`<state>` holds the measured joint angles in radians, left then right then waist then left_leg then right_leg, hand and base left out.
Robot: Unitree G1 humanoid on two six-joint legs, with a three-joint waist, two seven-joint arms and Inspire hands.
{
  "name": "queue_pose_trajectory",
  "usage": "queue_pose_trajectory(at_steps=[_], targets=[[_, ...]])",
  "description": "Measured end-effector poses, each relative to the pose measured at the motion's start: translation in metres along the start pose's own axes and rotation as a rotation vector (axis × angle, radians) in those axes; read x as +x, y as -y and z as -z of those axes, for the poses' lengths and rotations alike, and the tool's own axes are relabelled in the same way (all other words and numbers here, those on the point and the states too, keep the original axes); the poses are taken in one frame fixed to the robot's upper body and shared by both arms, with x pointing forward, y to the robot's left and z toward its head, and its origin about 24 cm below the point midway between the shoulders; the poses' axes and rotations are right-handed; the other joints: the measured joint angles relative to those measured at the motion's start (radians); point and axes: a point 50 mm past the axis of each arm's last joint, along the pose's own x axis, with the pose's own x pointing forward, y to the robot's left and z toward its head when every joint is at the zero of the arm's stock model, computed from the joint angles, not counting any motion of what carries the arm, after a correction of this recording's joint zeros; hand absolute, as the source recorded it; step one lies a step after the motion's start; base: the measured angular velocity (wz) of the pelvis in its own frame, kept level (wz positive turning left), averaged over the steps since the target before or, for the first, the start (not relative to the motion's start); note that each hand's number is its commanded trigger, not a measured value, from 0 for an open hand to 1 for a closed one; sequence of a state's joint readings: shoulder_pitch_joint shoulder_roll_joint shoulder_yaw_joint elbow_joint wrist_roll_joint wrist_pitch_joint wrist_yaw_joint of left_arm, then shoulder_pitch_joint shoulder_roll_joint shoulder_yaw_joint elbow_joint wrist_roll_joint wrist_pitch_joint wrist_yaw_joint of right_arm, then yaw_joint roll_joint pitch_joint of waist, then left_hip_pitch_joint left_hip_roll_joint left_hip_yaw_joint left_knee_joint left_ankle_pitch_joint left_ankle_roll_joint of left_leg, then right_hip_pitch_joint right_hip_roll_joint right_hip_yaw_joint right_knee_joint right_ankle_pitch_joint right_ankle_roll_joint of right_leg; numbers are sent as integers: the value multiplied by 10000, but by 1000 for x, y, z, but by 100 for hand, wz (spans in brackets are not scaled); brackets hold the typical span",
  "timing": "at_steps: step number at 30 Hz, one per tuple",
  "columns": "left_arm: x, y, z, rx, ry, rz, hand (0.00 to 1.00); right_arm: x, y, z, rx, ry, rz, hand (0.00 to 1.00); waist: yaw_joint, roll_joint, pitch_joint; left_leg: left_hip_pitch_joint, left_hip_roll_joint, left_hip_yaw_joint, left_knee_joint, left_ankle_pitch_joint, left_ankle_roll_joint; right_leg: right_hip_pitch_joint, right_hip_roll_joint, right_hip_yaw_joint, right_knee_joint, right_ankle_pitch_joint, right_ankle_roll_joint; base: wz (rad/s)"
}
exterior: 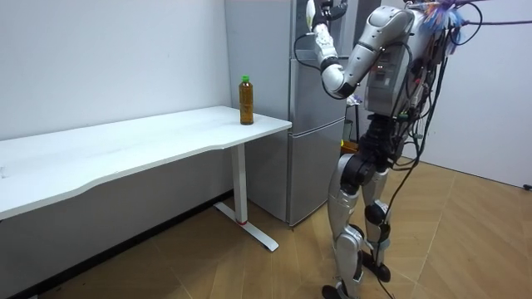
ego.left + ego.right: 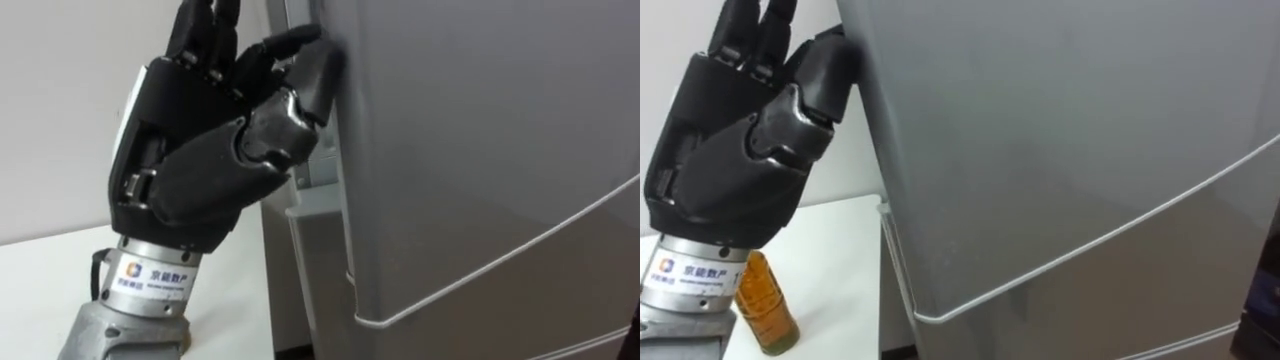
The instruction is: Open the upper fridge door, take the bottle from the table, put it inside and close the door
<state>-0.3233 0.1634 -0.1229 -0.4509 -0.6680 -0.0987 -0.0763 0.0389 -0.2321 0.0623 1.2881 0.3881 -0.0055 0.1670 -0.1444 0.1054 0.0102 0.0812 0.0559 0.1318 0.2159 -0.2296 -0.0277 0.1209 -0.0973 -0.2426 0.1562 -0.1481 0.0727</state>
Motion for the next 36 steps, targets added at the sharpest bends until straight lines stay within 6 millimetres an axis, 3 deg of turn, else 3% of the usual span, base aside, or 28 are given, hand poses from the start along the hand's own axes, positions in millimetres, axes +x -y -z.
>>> queue_pose_trajectory(at_steps=[11, 13, 17, 23, 28, 36], targets=[[1, 28, 1, -662, 330, 1588, 0, 0, 0, -3, 90, 87, -22, 0, -281, 43, 25, 223, 3, 243, -100, 5, 10, -12, 5, 223, -16, 26, 12, -7], [1, 34, 1, -866, 433, 2082, 0, 1, -1, -5, 80, 138, -59, 0, -464, 43, 69, 345, 2, 402, -181, -1, 18, 0, 10, 373, -11, 39, 30, -18], [5, 48, 4, -1104, 436, 3128, 0, 1, -2, -7, 99, 207, -146, 0, -722, 92, 73, 347, 0, 592, -191, -20, 45, -149, 12, 567, 6, 65, 41, -17], [3, 72, 24, -1526, -823, 5101, 0, 2, -4, -15, 103, 406, -304, 0, -1348, 122, 81, 370, 18, 982, -282, -20, 47, -366, 47, 976, 115, 63, 42, -20], [-5, 69, 54, -409, -3112, 5714, 0, 1, -2, -13, 572, 384, -260, 0, -1617, 133, 84, 320, 27, 1133, -318, -20, 47, -567, 76, 1146, 123, 59, 45, -11], [-8, 68, 59, -22, -3653, 5965, 0, 1, -1, -13, 621, 378, -246, 0, -1641, 95, 106, 318, 29, 1327, -363, -18, 46, -689, 95, 1346, 66, 53, 54, -8]])
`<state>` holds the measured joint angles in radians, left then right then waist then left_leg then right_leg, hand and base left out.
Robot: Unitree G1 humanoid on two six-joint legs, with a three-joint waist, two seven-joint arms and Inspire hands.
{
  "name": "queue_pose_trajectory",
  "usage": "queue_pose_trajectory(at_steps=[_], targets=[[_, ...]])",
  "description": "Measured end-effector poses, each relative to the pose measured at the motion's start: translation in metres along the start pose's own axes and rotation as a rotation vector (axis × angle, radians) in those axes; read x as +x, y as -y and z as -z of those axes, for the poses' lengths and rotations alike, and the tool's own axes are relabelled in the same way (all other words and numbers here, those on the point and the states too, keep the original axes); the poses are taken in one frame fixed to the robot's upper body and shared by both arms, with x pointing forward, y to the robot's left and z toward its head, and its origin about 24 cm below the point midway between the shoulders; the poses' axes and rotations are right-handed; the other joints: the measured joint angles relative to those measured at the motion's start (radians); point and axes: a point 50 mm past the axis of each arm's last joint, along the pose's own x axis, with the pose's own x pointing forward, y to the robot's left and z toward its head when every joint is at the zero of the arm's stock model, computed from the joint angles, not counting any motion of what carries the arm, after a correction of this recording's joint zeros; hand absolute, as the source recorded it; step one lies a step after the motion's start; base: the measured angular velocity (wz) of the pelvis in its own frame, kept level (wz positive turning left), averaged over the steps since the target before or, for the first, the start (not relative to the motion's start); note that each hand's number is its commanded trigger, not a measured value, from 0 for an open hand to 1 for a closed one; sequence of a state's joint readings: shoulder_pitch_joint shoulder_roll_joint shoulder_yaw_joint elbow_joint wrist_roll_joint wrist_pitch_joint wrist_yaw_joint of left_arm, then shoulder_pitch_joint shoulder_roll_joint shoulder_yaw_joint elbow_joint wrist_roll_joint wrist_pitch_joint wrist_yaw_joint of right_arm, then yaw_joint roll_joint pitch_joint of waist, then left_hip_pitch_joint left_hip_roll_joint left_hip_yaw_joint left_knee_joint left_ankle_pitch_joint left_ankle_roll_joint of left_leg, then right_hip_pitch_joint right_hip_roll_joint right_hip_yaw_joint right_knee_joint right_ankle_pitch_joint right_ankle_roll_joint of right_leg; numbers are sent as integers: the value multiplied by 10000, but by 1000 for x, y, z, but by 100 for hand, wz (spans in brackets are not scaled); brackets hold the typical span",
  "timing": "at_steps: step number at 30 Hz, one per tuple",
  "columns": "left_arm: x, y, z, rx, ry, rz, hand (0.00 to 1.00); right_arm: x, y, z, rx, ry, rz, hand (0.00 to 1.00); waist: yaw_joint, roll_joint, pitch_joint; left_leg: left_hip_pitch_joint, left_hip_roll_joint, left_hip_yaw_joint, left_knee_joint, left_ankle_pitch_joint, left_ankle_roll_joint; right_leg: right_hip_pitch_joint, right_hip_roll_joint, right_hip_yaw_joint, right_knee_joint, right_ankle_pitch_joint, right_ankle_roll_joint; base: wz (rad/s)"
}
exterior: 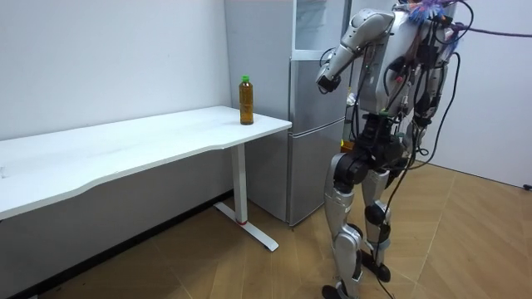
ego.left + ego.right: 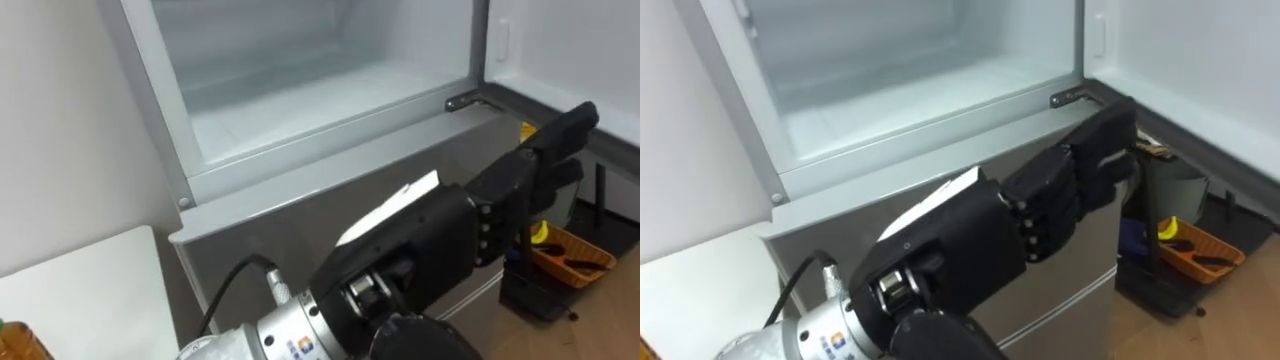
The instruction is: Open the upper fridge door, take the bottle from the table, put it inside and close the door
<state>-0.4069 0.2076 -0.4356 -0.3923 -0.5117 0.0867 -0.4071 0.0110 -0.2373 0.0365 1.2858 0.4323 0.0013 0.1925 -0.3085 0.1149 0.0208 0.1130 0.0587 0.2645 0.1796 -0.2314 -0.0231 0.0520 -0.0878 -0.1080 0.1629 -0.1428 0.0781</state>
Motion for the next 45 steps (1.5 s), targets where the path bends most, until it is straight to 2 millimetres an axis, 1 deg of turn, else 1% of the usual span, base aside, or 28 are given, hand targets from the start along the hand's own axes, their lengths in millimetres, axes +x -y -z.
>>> queue_pose_trajectory(at_steps=[5, 12, 15, 17, 20, 22, 23, 25, 26, 27, 28, 29, 31, 32, 33, 34, 35, 36, 37, 38, 40, 41, 43, 45], targets=[[-1, 0, 1, 50, -115, 156, 0, 0, 0, 0, -19, -1, -6, 0, 0, -13, -1, -1, 0, 63, -23, 1, -1, 31, 7, 11, -121, 0, 0, 0], [-5, -3, 4, 572, -722, 110, 0, 0, 0, 0, -122, -29, 227, 0, 156, -49, 2, -51, -1, 47, -77, 1, -2, -15, 15, -18, -129, -1, 3, 1], [-5, -3, 2, 1206, -854, 67, 0, 0, 2, 2, -81, -78, 463, 0, 444, -67, -9, -55, -1, 22, -72, 1, -2, -16, 15, -55, -126, -2, 3, 2], [-6, -5, 0, 1595, -939, -65, 0, 0, 2, 3, -60, -107, 520, 0, 560, -76, -16, -47, 0, -11, -69, 1, -2, 1, 16, -79, -115, -2, 3, 4], [-9, -9, 0, 2369, -1211, -436, 0, -2, 6, 10, 227, -247, 741, 0, 754, -79, -19, -57, 0, -52, -67, 2, -2, 8, 15, -87, -97, -1, 2, 4], [-14, -13, -2, 2714, -1295, -787, 0, -2, 7, 13, 297, -264, 810, 0, 916, -88, -28, -64, 0, -67, -64, 2, -3, 13, 13, -104, -94, -1, 2, 0], [-18, -16, -3, 2880, -1336, -1068, 0, -3, 7, 15, 426, -247, 842, 0, 1024, -111, -53, -83, 2, -91, -26, 2, -3, 14, 13, -106, -89, -2, 1, 4], [-28, -25, -10, 3184, -1247, -1918, 0, -5, 9, 24, 838, -348, 907, 0, 1287, -163, -153, -158, 4, -237, 53, 2, -3, 9, 13, -185, -97, -2, 0, 9], [-32, -27, -13, 3374, -1201, -2173, 0, -5, 10, 25, 925, -348, 926, 0, 1369, -169, -172, -163, 9, -247, 66, 2, -3, 16, 15, -204, -97, -3, -1, 6], [-40, -32, -21, 3621, -1016, -2763, 0, -6, 11, 29, 1077, -375, 991, 0, 1543, -202, -203, -158, 13, -243, 89, 2, -3, 35, 15, -203, -96, -5, -5, 8], [-48, -36, -30, 3911, -789, -3406, 0, -8, 13, 35, 1131, -482, 1028, 0, 1701, -231, -218, -146, 19, -255, 86, 3, -3, 86, 13, -261, -98, -9, -11, 8], [-52, -38, -34, 4054, -665, -3719, 0, -8, 13, 36, 1163, -471, 1013, 0, 1757, -267, -223, -131, 20, -270, 87, 3, -4, 114, 12, -287, -102, -9, -11, 17], [-65, -44, -45, 4671, -417, -4622, 0, -9, 13, 42, 1353, -579, 1039, 0, 1979, -374, -249, -127, 23, -407, 92, 4, -5, 197, 9, -414, -111, -15, -19, 16], [-73, -46, -52, 4943, -290, -5157, 0, -9, 11, 44, 1432, -575, 997, 0, 2219, -423, -282, -130, 24, -465, 101, 4, -7, 204, 12, -443, -107, -17, -22, 11], [-82, -48, -59, 5223, -132, -5688, 0, -11, 12, 49, 1532, -652, 1046, 0, 2335, -472, -273, -119, 24, -501, 122, 4, -7, 243, 10, -465, -107, -17, -23, 11], [-87, -50, -62, 5384, -63, -5980, 0, -11, 12, 51, 1552, -683, 1059, 0, 2401, -471, -275, -112, 23, -543, 138, 4, -7, 282, 6, -491, -107, -17, -23, 15], [-94, -54, -68, 5695, 89, -6510, 0, -11, 12, 51, 1609, -659, 1028, 0, 2564, -525, -243, -93, 22, -620, 186, 3, -7, 353, -7, -565, -111, -17, -23, 18], [-100, -58, -75, 6024, 329, -7054, 0, -12, 13, 55, 1625, -773, 1053, 0, 2673, -554, -239, -106, 22, -683, 198, 3, -8, 380, -7, -602, -121, -18, -25, 19], [-107, -60, -83, 6376, 612, -7571, 0, -12, 13, 54, 1654, -740, 1058, 0, 2867, -557, -215, -177, 22, -753, 194, 2, -9, 389, -7, -652, -122, -21, -29, 14], [-111, -60, -87, 6576, 727, -7816, 0, -12, 13, 55, 1671, -714, 1068, 0, 2913, -559, -212, -181, 21, -769, 194, 1, -11, 378, -7, -660, -121, -23, -33, 7], [-133, -61, -102, 7559, 1050, -9145, 0, -14, 15, 59, 1926, -614, 1153, 0, 3073, -493, -232, -142, 22, -795, 190, -2, -15, 394, -1, -686, -116, -32, -48, 0], [-138, -61, -105, 7735, 1147, -9467, 0, -15, 17, 62, 1990, -641, 1200, 0, 3133, -479, -233, -138, 22, -808, 186, -2, -15, 426, -1, -708, -118, -33, -49, 10], [-154, -60, -117, 8604, 1539, -10669, 0, -17, 17, 67, 2248, -597, 1274, 0, 3331, -417, -228, -133, 12, -961, 186, -2, -19, 535, -13, -878, -128, -47, -50, 18], [-165, -59, -125, 9446, 1721, -11538, 0, -18, 17, 70, 2436, -601, 1334, 0, 3404, -411, -230, -137, 1, -1102, 197, 5, -30, 600, -26, -1011, -124, -89, -56, 18]])
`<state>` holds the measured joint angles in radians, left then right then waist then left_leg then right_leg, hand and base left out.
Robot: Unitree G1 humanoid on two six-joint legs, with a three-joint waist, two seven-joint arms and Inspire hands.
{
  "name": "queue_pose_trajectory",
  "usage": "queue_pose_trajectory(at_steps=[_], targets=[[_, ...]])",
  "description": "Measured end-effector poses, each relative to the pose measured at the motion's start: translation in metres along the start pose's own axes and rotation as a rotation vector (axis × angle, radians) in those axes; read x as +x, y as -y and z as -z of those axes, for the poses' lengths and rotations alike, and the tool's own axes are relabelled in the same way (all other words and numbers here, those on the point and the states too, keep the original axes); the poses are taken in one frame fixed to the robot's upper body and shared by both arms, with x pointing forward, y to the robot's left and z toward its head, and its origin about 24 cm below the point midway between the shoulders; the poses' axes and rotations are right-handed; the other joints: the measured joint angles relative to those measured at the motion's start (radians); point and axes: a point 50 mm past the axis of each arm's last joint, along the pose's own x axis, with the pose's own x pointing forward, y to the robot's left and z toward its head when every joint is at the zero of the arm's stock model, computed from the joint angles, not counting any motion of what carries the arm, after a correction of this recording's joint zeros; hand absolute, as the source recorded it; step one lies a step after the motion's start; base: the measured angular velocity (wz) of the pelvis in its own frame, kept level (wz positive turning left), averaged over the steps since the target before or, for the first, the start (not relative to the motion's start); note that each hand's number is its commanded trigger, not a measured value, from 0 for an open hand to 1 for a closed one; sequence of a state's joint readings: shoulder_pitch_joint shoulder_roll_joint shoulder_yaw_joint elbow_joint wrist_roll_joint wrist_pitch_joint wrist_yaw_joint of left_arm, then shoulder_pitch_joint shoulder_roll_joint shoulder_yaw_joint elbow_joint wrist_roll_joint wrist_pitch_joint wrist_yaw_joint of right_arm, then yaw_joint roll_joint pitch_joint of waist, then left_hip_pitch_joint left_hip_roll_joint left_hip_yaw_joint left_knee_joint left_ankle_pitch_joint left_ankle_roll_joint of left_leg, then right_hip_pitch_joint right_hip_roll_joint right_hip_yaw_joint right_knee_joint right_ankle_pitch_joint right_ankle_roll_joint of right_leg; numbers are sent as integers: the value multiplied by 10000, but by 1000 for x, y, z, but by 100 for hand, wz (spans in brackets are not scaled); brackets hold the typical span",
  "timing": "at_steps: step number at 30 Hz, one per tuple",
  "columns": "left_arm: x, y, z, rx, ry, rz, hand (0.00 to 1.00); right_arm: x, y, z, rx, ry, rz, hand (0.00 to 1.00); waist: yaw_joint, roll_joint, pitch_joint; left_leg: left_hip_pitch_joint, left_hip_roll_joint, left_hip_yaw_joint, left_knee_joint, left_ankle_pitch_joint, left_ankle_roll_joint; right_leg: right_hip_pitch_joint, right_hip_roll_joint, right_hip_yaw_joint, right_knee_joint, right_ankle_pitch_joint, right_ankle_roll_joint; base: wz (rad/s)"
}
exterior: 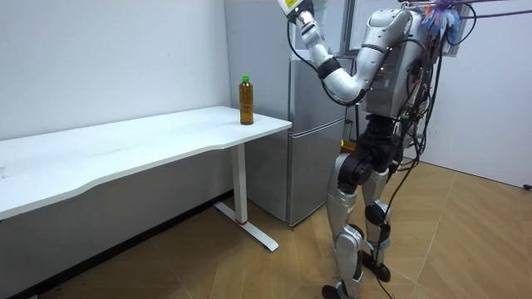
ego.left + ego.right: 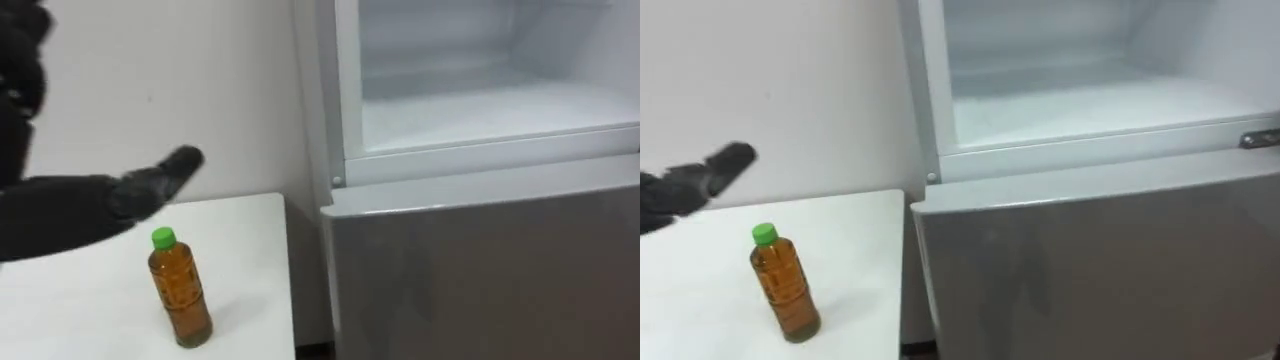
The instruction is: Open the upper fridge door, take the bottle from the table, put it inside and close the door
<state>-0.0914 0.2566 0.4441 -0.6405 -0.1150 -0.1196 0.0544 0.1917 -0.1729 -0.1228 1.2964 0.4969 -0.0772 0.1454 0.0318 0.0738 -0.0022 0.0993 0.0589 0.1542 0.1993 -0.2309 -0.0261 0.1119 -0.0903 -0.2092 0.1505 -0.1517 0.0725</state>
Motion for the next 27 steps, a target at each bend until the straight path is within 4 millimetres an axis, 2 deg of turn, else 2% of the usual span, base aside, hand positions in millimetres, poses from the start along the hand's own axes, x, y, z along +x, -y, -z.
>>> queue_pose_trajectory(at_steps=[4, 5, 8, 12, 17, 19, 21, 22, 25, 26, 27], targets=[[-13, -27, 0, 936, -155, -1438, 0, -1, 3, 4, 165, -72, -6, 0, 65, -37, 5, 12, -34, -221, 9, 4, -12, 27, -28, -207, 8, -110, 4, 18], [-21, -35, 3, 1307, -576, -1735, 0, -2, 5, 5, 140, -58, -11, 0, 111, 29, -18, 25, -36, -251, 14, 6, -16, 52, -32, -241, 6, -137, 2, 10], [-45, -49, 23, 1912, -2114, -2267, 0, -4, 11, 9, 224, -95, 102, 0, 335, 85, -4, 158, -37, -331, 20, 2, -28, 217, -41, -336, 6, -206, -11, 8], [-86, -63, 49, 2810, -4376, -3141, 0, -5, 12, 11, 241, -152, 139, 0, 398, 57, -1, 97, -74, -632, 69, -7, -50, 318, -70, -620, 13, -332, -12, 19], [-133, -77, 71, 3297, -6667, -4037, 0, -5, 13, 12, 104, -219, 170, 0, 498, 0, -11, 147, -169, -868, 33, 0, -59, 490, -158, -881, 3, -404, 54, 17], [-153, -79, 77, 3166, -7576, -4206, 0, -5, 13, 13, 82, -270, 134, 0, 542, -104, -24, 121, -198, -1018, 28, 0, -58, 503, -179, -962, 7, -427, 65, 12], [-195, -81, 93, 3035, -9574, -4283, 0, -5, 12, 12, -45, -339, 28, 0, 580, -195, -31, 70, -223, -1074, 38, 1, -57, 543, -201, -1100, 6, -457, 68, 15], [-207, -82, 96, 2914, -10145, -4382, 0, -5, 11, 12, -62, -335, -33, 0, 571, -228, -28, 65, -231, -1099, 43, 0, -57, 552, -207, -1128, 8, -473, 69, 16], [-282, -74, 111, 2229, -13525, -4771, 0, -5, 9, 15, 1, -477, -299, 0, 708, -403, -6, 31, -236, -1152, 53, 0, -58, 576, -207, -1231, -10, -494, 74, 9], [-296, -72, 112, 2172, -14161, -4773, 0, -5, 8, 14, 4, -463, -336, 0, 721, -459, -17, 33, -236, -1152, 53, 0, -58, 579, -208, -1234, -9, -494, 74, 0], [-327, -69, 110, 2231, -15550, -4632, 0, -5, 7, 13, -38, -448, -413, 0, 754, -495, -2, 62, -236, -1150, 52, 0, -58, 598, -209, -1222, -3, -494, 74, 0]])
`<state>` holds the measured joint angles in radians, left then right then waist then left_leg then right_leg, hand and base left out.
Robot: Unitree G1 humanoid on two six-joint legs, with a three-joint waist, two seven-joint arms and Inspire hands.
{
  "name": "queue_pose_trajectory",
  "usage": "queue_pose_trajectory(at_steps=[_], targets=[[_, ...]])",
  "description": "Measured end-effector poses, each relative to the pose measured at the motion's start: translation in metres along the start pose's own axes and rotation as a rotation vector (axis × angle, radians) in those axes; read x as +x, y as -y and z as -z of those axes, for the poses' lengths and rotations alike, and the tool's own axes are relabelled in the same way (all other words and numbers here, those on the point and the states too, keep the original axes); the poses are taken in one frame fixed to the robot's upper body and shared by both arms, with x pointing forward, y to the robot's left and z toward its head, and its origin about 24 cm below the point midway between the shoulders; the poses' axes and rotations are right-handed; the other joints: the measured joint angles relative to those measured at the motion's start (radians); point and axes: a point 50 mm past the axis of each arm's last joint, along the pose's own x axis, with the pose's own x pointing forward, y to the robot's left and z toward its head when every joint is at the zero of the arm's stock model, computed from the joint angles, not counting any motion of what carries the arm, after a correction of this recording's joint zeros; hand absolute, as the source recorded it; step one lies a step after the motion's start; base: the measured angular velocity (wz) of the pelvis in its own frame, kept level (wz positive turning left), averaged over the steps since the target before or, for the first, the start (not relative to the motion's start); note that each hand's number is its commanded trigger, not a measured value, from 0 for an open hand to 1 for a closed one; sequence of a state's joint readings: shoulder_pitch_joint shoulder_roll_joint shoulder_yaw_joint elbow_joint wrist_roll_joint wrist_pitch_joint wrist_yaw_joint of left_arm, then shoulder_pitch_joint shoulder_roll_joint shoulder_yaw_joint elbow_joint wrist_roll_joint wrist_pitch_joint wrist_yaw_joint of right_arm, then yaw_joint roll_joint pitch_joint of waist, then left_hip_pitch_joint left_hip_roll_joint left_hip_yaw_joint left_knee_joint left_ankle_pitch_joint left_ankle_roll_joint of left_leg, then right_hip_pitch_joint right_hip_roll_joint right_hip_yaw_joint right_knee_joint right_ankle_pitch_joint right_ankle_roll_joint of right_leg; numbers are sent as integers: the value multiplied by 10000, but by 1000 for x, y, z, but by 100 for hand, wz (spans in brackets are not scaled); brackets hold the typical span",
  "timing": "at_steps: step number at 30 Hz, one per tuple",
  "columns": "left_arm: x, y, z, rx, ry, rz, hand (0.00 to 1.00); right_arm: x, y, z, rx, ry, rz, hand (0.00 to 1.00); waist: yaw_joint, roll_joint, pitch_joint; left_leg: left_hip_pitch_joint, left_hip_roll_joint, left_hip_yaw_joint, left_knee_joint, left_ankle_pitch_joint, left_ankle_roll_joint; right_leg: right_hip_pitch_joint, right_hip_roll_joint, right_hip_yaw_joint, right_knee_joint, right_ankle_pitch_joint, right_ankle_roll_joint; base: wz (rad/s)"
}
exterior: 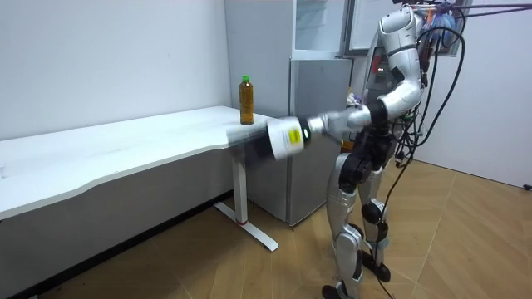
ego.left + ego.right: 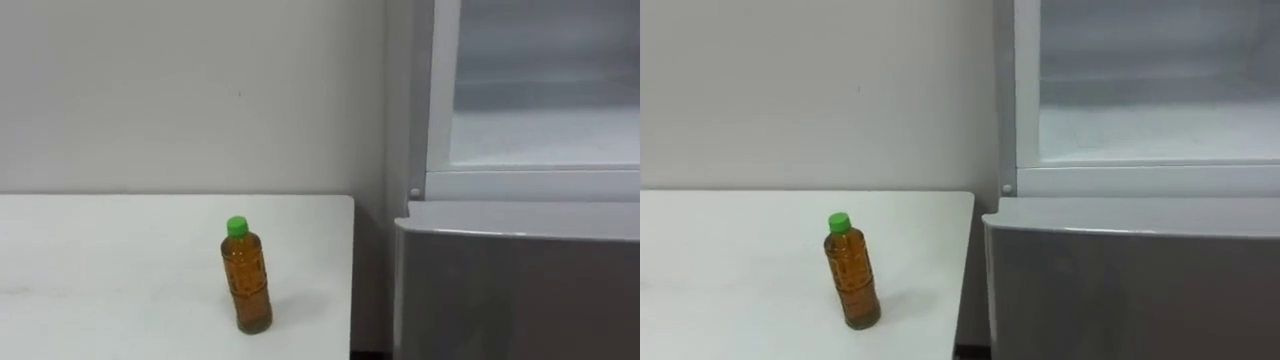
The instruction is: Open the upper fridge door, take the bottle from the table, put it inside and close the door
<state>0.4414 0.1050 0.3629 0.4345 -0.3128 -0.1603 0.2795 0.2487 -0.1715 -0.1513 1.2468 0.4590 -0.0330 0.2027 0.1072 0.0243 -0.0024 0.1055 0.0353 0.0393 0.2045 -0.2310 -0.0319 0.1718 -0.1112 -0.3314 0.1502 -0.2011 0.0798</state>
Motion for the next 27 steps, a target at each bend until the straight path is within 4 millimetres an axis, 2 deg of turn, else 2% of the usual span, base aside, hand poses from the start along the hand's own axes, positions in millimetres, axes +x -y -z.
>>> queue_pose_trajectory(at_steps=[1, 2, 3, 4, 7, 10, 13, 15, 19, 21, 27], targets=[[-5, -3, 28, 512, -1153, 137, 0, 0, -2, 0, -9, 27, -124, 0, -8, -85, -3, 51, -1, 4, -1, -4, -2, 47, 1, -1, -2, 0, 0, 0], [-9, -4, 42, 772, -1724, 254, 0, 0, -3, 0, 19, 24, -205, 0, -6, -97, -17, 72, 0, 5, 2, -7, -6, 73, 4, -2, -1, 0, 0, 0], [-18, -9, 66, 1214, -2812, 442, 0, 0, -4, 1, 94, 11, -363, 0, -10, -172, -8, 90, 10, 6, 11, -23, -21, 95, 12, -4, 0, 0, 0, 0], [-26, -12, 84, 1555, -3664, 586, 0, 0, -5, 1, 105, 11, -472, 0, -41, -154, -31, 87, 21, 6, 8, -33, -32, 94, 16, -19, 9, 0, 0, 0], [-43, -29, 115, 2784, -5290, 513, 0, 0, -5, 1, 101, -4, -486, 0, -59, -274, 27, 92, 45, 45, 9, -77, -36, 59, 20, 0, 62, 1, -2, -2], [-58, -39, 133, 3895, -6373, 669, 0, 1, -7, 0, 125, -12, -631, 0, -228, -215, 41, 74, 41, 136, 78, -114, -9, 9, -26, 71, 218, -26, 3, -6], [-60, -34, 137, 4505, -6733, 1188, 0, 2, -10, -4, 50, 68, -807, 0, -272, -166, 52, 55, 45, 311, 161, -154, 26, -154, -67, 273, 393, -54, -3, -17], [-56, -21, 137, 5134, -6752, 1985, 0, 3, -12, -5, 318, 101, -868, 0, -536, -133, 62, -21, 44, 430, 354, -255, 87, -231, -137, 320, 593, -81, 37, -12], [-39, 6, 124, 6052, -6108, 3281, 0, 4, -17, -7, 751, 190, -1081, 0, -840, -113, 57, -290, 42, 576, 529, -317, 116, -596, -154, 585, 816, -90, 50, -13], [-35, 13, 120, 5998, -5970, 3491, 0, 4, -16, -5, 914, 192, -1129, 0, -935, -106, 52, -248, 56, 699, 485, -316, 116, -679, -129, 766, 853, -91, 47, -24], [-32, 14, 117, 6005, -6042, 3616, 0, 3, -16, -3, 1177, 159, -1222, 0, -1156, -220, 19, -259, 63, 831, 484, -312, 117, -810, -112, 910, 857, -91, 47, -7]])
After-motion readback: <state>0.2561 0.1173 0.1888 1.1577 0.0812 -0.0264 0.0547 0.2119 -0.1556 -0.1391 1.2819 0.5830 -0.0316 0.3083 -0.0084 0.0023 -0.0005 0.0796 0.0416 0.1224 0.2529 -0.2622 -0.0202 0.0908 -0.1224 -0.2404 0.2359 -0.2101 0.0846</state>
